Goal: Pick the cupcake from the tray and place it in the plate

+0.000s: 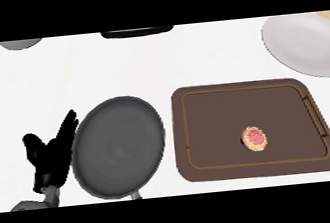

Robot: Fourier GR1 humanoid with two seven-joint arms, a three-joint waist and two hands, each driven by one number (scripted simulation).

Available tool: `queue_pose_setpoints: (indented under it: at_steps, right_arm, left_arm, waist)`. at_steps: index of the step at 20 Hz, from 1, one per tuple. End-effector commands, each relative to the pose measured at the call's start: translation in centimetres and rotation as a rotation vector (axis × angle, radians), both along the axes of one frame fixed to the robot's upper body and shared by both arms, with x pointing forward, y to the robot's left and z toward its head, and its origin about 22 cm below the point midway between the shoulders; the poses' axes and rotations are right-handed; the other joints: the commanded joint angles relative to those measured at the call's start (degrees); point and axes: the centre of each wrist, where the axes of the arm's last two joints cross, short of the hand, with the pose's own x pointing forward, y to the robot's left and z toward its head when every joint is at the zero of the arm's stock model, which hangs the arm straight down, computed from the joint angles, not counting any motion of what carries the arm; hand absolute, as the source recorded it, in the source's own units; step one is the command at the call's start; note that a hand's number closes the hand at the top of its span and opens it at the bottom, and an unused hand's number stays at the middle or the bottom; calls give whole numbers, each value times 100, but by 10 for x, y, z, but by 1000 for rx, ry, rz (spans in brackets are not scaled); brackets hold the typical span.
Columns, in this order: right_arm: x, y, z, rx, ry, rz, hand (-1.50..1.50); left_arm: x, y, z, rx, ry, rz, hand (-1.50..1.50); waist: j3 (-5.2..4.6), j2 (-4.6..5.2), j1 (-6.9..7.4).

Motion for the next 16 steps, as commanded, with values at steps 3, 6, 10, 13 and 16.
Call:
queue_pose_setpoints:
  at_steps: [3, 6, 10, 13, 16]
  right_arm:
    - [-10, 13, 33, -225, 308, 120, -150]
    - [-10, 36, 49, -280, 383, 153, -150]
    - [-13, 63, 70, -361, 465, 98, -150]
    - [-7, 73, 58, -348, 510, 102, -150]
    - [-19, 114, 43, -344, 516, 101, -150]
  left_arm:
    - [-14, -26, -14, -50, 53, -61, 0]
    - [-4, -18, -10, -55, 48, -73, 0]
    - [-11, -22, -3, -65, 33, -91, 0]
    - [-6, -23, -2, -53, 49, -90, 0]
    - [-14, -23, -7, -59, 49, -101, 0]
  waist:
    - [-40, 28, 81]
    - [-37, 40, 121]
    - [-34, 38, 183]
    - [-23, 54, 197]
    - [-26, 52, 221]
